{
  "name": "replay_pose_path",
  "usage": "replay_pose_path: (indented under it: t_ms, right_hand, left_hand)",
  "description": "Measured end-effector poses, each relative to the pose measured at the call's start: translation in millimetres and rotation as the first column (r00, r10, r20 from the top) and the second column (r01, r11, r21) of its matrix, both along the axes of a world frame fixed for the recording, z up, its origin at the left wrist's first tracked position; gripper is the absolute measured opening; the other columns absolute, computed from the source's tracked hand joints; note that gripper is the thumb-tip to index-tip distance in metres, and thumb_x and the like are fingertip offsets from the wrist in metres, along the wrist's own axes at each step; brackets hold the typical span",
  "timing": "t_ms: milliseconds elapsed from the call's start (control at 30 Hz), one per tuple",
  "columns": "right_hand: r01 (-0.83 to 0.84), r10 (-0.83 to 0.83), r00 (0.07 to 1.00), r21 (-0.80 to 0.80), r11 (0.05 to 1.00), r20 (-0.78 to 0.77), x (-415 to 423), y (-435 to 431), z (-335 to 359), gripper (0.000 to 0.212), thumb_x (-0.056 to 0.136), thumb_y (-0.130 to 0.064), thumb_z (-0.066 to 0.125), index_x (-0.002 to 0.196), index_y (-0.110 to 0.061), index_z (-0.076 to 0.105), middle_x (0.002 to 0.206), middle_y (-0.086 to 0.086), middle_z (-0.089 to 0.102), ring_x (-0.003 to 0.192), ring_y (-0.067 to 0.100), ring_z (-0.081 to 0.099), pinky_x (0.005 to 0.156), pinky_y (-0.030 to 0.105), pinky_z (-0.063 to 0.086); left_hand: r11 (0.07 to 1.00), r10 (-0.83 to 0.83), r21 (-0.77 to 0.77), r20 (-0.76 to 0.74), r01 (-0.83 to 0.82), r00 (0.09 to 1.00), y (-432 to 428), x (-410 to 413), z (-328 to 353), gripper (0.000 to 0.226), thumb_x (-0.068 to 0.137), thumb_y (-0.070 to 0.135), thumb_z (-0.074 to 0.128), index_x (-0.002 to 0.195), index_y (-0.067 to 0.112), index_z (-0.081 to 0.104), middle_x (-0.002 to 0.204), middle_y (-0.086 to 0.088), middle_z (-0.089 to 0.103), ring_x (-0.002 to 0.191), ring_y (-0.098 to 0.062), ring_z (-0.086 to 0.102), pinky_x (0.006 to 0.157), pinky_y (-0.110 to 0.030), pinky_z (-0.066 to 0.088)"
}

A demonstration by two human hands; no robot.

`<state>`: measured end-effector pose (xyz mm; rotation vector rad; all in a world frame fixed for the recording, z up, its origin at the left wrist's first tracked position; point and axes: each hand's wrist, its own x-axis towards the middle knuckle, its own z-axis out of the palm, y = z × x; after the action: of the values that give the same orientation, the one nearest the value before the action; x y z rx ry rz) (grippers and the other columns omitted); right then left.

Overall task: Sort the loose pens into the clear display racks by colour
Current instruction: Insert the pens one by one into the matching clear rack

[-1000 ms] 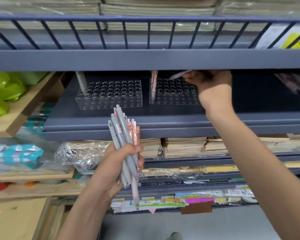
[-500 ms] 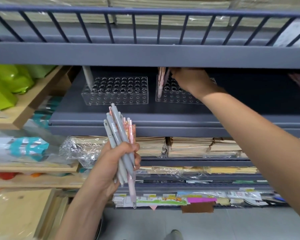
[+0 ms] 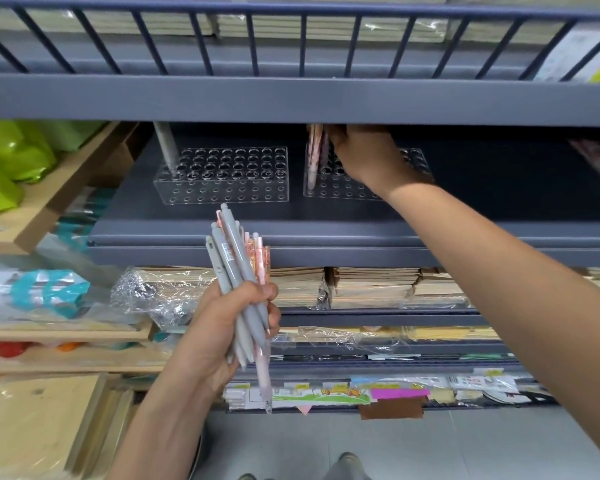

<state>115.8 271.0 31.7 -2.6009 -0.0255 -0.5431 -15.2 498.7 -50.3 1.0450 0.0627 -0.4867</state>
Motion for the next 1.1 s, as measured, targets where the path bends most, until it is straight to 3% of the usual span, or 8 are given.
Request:
replay_pose_path:
  t_ms: [100,167,267,333,467,867,1000,1100]
  right_hand:
    - [0.007,-0.006,0.999,0.045,0.999,-0.036,-4,-3,-1,0.027,0.102,-0.023,0.043,0.117,-0.007,0.058,0.108,0.012,0.063,0.101,0.030,0.060,0.084,0.031,0.042]
    - [0.056,-0.057,0.998,-0.027,0.998,-0.025,-10,-6,-6,0.028,0.102,-0.027,0.043,0.113,-0.007,0.060,0.105,0.012,0.065,0.099,0.033,0.061,0.083,0.032,0.043]
    - [0.194,-0.192,0.981,-0.256,0.947,0.035,-24,-13,-15,0.043,0.101,-0.042,0.036,0.129,-0.013,0.052,0.128,0.017,0.060,0.118,0.038,0.051,0.100,0.047,0.036]
    - [0.173,-0.194,0.980,-0.321,0.931,-0.034,-33,-16,-23,0.054,0.100,-0.053,0.025,0.141,-0.023,0.042,0.144,0.011,0.048,0.133,0.036,0.038,0.109,0.054,0.025]
    - [0.093,-0.179,0.971,-0.437,0.894,-0.160,-42,-26,-36,0.067,0.095,-0.067,0.015,0.150,-0.031,0.028,0.159,0.004,0.026,0.147,0.026,0.019,0.116,0.053,0.010]
    - [0.065,-0.145,0.980,-0.476,0.877,-0.133,-58,-43,-40,0.068,0.093,-0.071,0.013,0.151,-0.036,0.025,0.160,-0.001,0.026,0.148,0.022,0.020,0.117,0.047,0.014]
    - [0.051,-0.051,0.999,-0.293,0.955,0.007,-70,-36,-34,0.061,0.098,-0.057,0.035,0.148,-0.022,0.039,0.156,0.006,0.035,0.147,0.022,0.024,0.121,0.040,0.010]
    - [0.013,-0.016,0.970,0.015,1.000,0.241,-96,-19,-31,0.032,0.098,-0.037,0.052,0.121,-0.019,0.065,0.123,-0.003,0.063,0.120,0.012,0.052,0.105,0.014,0.031]
  left_hand:
    - [1.000,-0.003,0.012,-0.004,0.003,1.000,0,-2,0,0.033,0.067,0.003,0.068,0.095,0.004,0.050,0.068,-0.010,0.055,0.047,-0.019,0.053,0.039,-0.026,0.045]
    - [1.000,0.003,0.017,-0.003,-0.003,1.000,2,-2,1,0.034,0.066,0.003,0.069,0.095,0.002,0.051,0.069,-0.011,0.054,0.047,-0.019,0.054,0.039,-0.026,0.045]
    - [1.000,0.022,0.006,-0.003,-0.022,1.000,4,0,0,0.037,0.066,0.003,0.070,0.097,0.004,0.049,0.071,-0.011,0.057,0.047,-0.019,0.054,0.040,-0.026,0.046]
    - [1.000,0.026,-0.001,-0.002,-0.026,1.000,5,0,0,0.039,0.067,0.002,0.069,0.099,0.005,0.048,0.072,-0.010,0.060,0.047,-0.019,0.054,0.040,-0.026,0.046]
    - [1.000,0.027,0.006,-0.008,-0.027,1.000,5,1,-1,0.040,0.066,0.002,0.070,0.099,0.006,0.048,0.073,-0.011,0.059,0.047,-0.020,0.054,0.040,-0.026,0.046]
    - [1.000,0.014,-0.018,-0.015,-0.014,1.000,7,0,2,0.041,0.065,0.002,0.072,0.097,0.008,0.047,0.072,-0.011,0.058,0.048,-0.020,0.054,0.039,-0.026,0.046]
    - [0.999,-0.032,0.008,0.006,0.032,0.999,8,-2,6,0.054,0.055,0.010,0.081,0.097,0.006,0.048,0.073,-0.013,0.056,0.048,-0.021,0.054,0.040,-0.026,0.047]
    - [0.998,-0.063,0.005,0.008,0.063,0.998,9,-2,7,0.058,0.054,0.013,0.082,0.100,0.005,0.048,0.073,-0.011,0.057,0.049,-0.020,0.055,0.040,-0.026,0.048]
